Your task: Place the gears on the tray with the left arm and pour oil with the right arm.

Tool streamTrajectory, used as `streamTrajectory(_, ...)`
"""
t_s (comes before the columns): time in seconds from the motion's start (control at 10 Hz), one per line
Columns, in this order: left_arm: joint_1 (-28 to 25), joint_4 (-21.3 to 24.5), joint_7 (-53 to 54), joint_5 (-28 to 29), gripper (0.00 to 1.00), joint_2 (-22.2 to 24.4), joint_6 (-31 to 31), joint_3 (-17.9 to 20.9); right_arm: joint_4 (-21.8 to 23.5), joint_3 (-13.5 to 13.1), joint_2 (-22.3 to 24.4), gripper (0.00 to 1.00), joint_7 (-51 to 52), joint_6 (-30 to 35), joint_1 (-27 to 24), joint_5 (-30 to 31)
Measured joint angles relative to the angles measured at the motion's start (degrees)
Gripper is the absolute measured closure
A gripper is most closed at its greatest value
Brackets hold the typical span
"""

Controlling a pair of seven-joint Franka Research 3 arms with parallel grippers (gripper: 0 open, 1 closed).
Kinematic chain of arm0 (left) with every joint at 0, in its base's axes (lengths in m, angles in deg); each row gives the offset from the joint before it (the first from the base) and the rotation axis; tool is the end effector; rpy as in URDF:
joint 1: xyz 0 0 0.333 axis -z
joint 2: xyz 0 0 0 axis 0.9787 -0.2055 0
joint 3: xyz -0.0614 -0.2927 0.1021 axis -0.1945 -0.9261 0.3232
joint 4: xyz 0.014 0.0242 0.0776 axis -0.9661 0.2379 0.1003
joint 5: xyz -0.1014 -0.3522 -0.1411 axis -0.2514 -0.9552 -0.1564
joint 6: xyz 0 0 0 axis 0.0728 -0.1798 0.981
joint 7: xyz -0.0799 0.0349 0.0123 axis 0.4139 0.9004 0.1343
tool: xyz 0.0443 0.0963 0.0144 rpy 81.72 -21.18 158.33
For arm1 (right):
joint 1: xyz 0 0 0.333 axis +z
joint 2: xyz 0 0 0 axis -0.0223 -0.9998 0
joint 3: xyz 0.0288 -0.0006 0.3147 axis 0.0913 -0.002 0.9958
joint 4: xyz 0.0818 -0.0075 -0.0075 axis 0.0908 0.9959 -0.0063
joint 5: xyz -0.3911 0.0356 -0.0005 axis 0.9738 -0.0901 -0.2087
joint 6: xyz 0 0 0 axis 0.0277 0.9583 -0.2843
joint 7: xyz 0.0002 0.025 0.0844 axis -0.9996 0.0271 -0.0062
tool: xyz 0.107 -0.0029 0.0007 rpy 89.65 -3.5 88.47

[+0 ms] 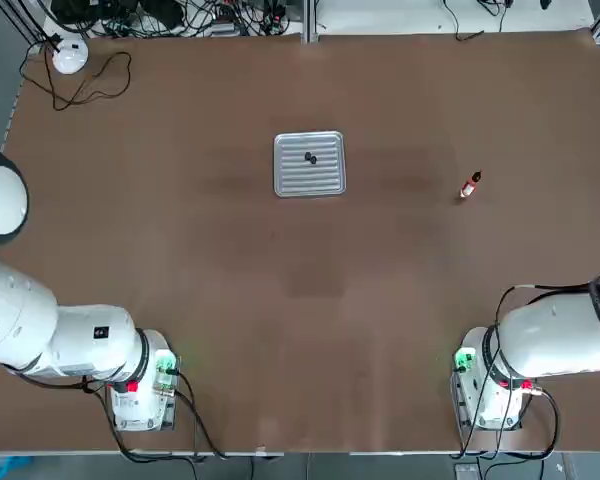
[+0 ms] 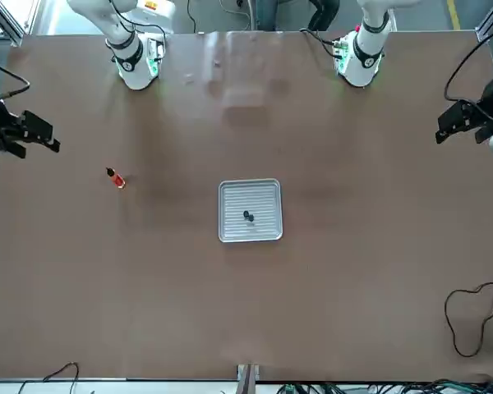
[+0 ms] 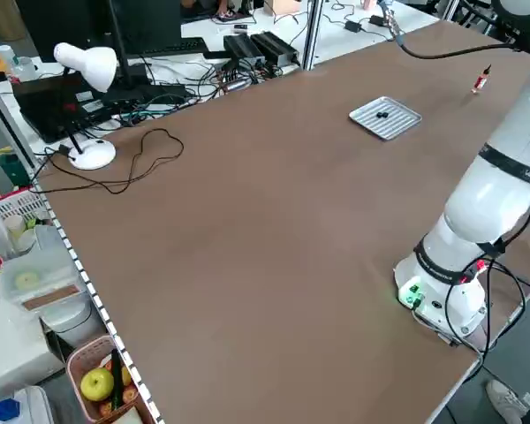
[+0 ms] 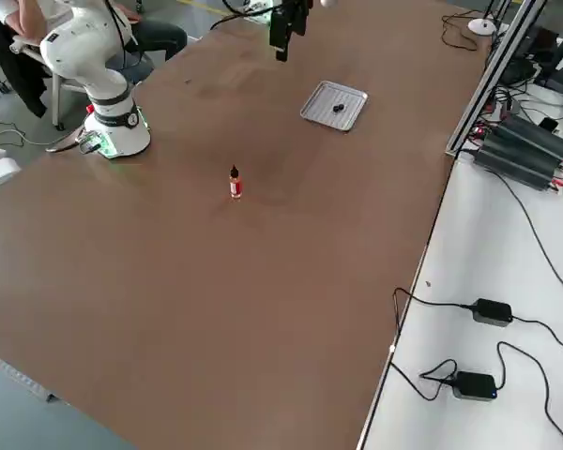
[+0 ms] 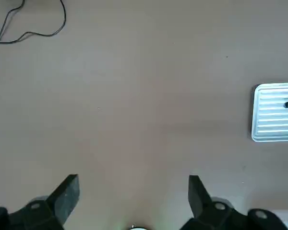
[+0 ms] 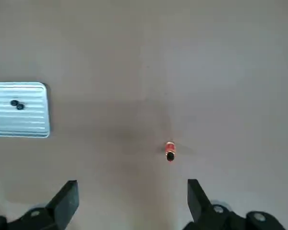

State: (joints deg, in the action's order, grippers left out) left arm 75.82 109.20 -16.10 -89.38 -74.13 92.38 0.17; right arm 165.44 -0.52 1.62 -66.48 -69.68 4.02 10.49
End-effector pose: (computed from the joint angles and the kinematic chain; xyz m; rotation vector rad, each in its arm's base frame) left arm 0.5561 -0.0336 0.6558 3.1337 -0.0214 -0.0473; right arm 0.5611 -0.0030 0.6418 -3.0374 -0.0631 0.0790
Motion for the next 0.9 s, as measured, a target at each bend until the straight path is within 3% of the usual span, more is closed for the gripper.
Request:
streamTrajectory(0.4,0.00,-0.01,0.00,0.00,0.00,0.00,0.00,0.00,1.22,-0.76,2.46,0.00,-0.66,1.51,-1.68,1.01)
streamTrajectory(0.9,-0.02,-0.03,-0.08,0.00,0.00,0.00,0.00,0.01,13.36,-0.67,10.65,0.00,-0.79,-4.87,-2.66,1.14)
